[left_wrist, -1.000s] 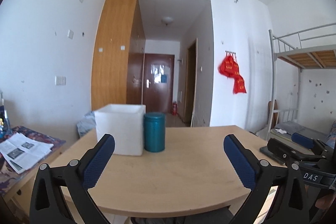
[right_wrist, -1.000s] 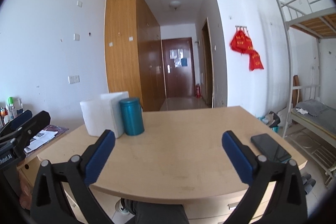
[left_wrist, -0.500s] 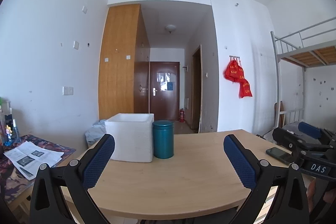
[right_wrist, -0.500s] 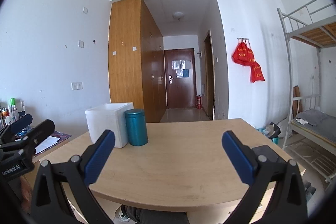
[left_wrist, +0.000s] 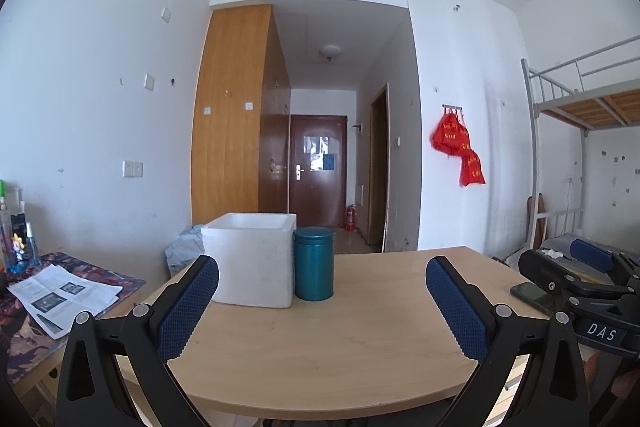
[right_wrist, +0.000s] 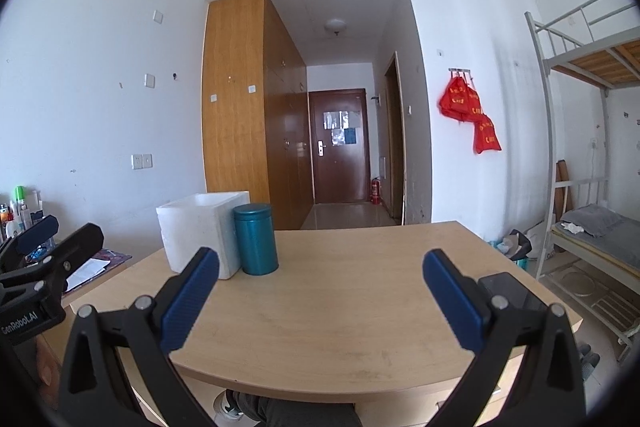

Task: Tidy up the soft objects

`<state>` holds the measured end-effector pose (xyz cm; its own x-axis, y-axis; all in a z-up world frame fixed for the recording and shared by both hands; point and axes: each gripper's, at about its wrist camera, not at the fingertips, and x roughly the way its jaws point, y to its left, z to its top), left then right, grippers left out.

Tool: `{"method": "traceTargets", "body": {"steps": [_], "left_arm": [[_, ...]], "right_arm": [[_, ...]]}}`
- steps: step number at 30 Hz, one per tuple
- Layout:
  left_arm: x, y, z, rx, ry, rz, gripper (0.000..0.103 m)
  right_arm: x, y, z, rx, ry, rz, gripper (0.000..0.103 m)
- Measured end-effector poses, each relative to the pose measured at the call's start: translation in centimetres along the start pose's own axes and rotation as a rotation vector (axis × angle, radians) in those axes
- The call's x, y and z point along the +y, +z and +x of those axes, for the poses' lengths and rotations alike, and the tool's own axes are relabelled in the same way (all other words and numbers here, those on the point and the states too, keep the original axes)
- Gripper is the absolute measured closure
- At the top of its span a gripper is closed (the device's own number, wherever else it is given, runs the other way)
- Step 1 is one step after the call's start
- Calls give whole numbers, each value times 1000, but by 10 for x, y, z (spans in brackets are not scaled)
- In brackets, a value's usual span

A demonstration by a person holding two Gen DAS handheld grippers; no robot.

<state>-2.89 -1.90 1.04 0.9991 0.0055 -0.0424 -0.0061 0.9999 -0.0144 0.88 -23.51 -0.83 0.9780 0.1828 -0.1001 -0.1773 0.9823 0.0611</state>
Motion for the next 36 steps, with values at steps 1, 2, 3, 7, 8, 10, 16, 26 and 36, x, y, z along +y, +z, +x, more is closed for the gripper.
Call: {"method": "traceTargets", "body": {"steps": [1,2,3,7,8,10,16,26,36], "left_arm": [[-1,0,1,2,0,0,0],[-1,0,1,4,3,1,0],[-1,0,3,8,5,0,0],[-4,-1,4,9,5,7,0],[-4,-2,3,5,4,13,0],[-5,-2,0,-7,9,18,0],[-6,-4,-1,-4,7,15,0],[-6,-5,-3,-6,17,16,0],[-5,-5,-2,-4,28,20,0]], "right_arm": [[0,0,0,1,1,0,0],[0,0,0,1,1,0,0],[0,0,-1,0,0,-1,0],[0,0,-1,0,-1,0,0],[0,0,0,2,-1,-1,0],[0,0,-1,1,-1,-1,0],[-1,0,-2,5,-1,-4,0],[-1,-1,-3,8,-2,-4,0],[-1,-1,-2,10,-3,-7,0]]}}
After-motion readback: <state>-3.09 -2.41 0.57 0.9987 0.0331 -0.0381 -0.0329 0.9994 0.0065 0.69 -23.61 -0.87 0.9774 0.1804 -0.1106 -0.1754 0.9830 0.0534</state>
